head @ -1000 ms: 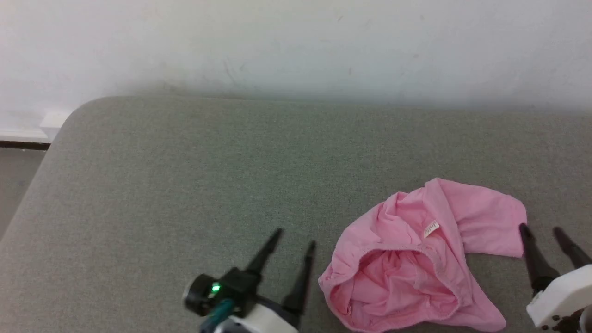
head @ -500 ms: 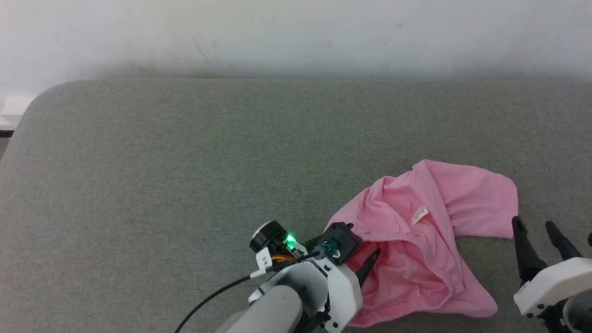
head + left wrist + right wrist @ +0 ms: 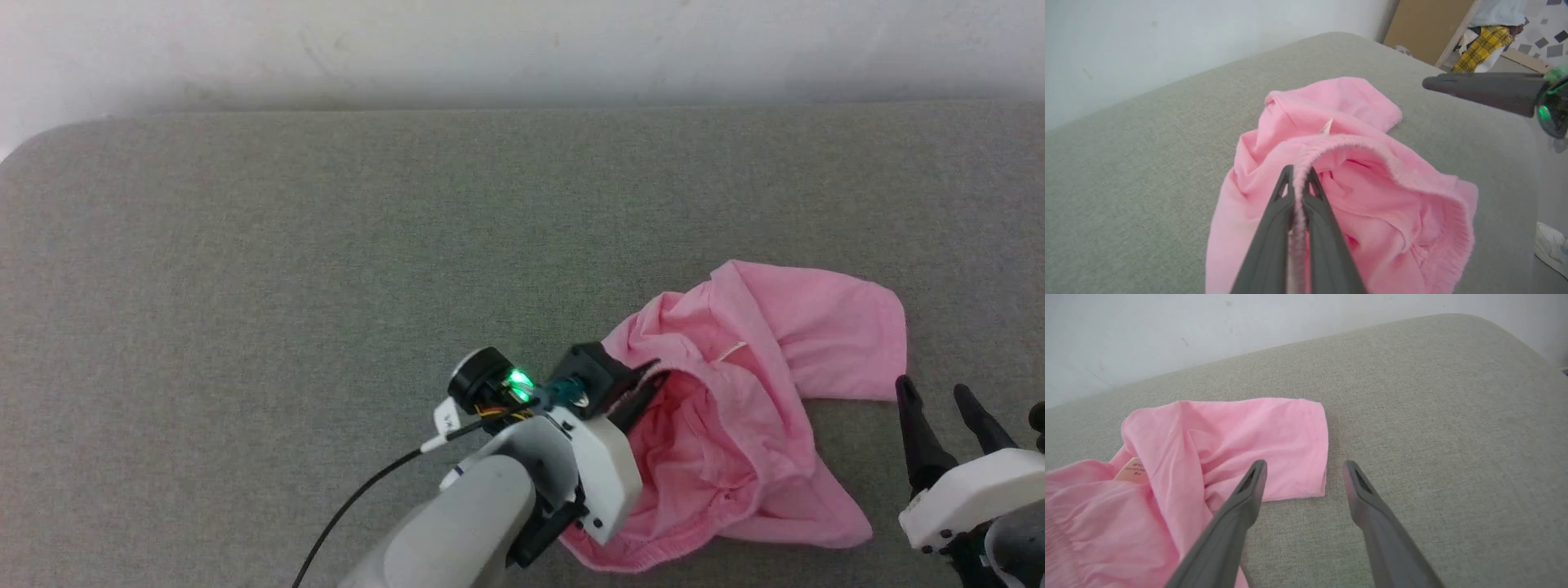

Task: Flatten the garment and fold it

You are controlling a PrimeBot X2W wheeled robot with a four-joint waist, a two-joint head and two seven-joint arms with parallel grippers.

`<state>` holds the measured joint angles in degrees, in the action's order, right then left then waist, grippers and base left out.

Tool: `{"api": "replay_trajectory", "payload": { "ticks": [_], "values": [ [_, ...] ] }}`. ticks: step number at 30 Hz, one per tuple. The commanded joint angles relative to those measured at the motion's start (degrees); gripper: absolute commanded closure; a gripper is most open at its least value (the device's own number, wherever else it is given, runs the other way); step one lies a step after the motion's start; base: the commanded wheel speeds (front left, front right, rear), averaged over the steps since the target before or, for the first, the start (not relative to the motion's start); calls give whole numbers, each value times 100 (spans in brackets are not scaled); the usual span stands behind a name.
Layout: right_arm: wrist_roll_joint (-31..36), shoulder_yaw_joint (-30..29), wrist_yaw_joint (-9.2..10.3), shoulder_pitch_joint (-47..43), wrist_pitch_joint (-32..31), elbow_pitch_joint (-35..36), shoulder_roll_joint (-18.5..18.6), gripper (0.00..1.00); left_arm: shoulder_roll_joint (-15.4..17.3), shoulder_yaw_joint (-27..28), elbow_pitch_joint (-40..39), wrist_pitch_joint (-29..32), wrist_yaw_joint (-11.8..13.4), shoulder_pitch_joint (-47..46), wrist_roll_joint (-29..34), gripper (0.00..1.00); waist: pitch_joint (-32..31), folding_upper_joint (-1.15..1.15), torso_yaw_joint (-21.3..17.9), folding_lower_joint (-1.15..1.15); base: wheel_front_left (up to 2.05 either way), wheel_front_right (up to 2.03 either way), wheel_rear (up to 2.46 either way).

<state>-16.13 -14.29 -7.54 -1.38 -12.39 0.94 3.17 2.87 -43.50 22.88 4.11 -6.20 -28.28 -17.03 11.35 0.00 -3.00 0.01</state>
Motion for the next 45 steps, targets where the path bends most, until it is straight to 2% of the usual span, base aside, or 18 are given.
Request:
{"api": "replay_trajectory", "payload": {
  "ticks": [1,5,11,15,18,19,20,23,27,30,34,36,39,45],
  "values": [
    [-17,11,5,101,29,-5,-24,0,1,55,-12,-63,56,-79,-49,100,-45,0,53,-1,0,0,0],
    [9,-15,5,55,0,6,-24,0,40,621,-182,-529,289,-18,-489,100,-175,0,221,-1,0,0,0],
    [20,31,5,-46,-119,74,-25,0,606,1627,-354,-762,536,261,-1137,100,-330,0,505,-1,0,0,0],
    [32,146,5,-35,-199,124,-22,0,996,2186,-9,-722,569,358,-1549,100,-297,0,594,-1,0,0,0],
    [38,238,5,0,-231,144,-21,0,1141,2532,461,-913,660,306,-1725,100,-247,0,599,-1,0,0,0],
    [40,260,5,2,-237,148,-21,0,1165,2608,616,-1017,703,262,-1734,21,-234,0,603,-1,0,0,0],
    [39,270,5,2,-238,150,-21,0,1152,2715,762,-1159,781,212,-1766,0,-228,0,609,-1,0,0,0],
    [31,314,5,-22,-246,138,-21,0,1182,2782,1127,-1510,862,60,-1663,0,-243,0,641,-1,0,0,0],
    [14,373,5,-85,-239,111,-22,0,1191,2749,1237,-1813,841,-34,-1426,0,-368,0,730,-1,0,0,0],
    [2,437,5,-115,-206,105,-21,0,1188,2735,905,-1897,804,88,-1174,0,-507,0,807,-1,0,0,0],
    [22,497,5,-199,-218,120,37,0,1043,2817,109,-1908,949,642,-871,0,-683,0,986,-1,0,0,0],
    [36,548,5,-248,-248,140,58,0,999,2725,-19,-1885,881,989,-873,0,-759,0,1071,-1,0,0,0],
    [30,565,5,-313,-279,176,55,0,1080,2407,-92,-1558,683,1346,-814,0,-841,0,1216,-1,0,0,0],
    [12,604,5,-372,-291,185,33,0,1200,2305,-571,-1525,790,1703,-713,0,-939,0,1396,-1,0,0,0]
  ]
}}
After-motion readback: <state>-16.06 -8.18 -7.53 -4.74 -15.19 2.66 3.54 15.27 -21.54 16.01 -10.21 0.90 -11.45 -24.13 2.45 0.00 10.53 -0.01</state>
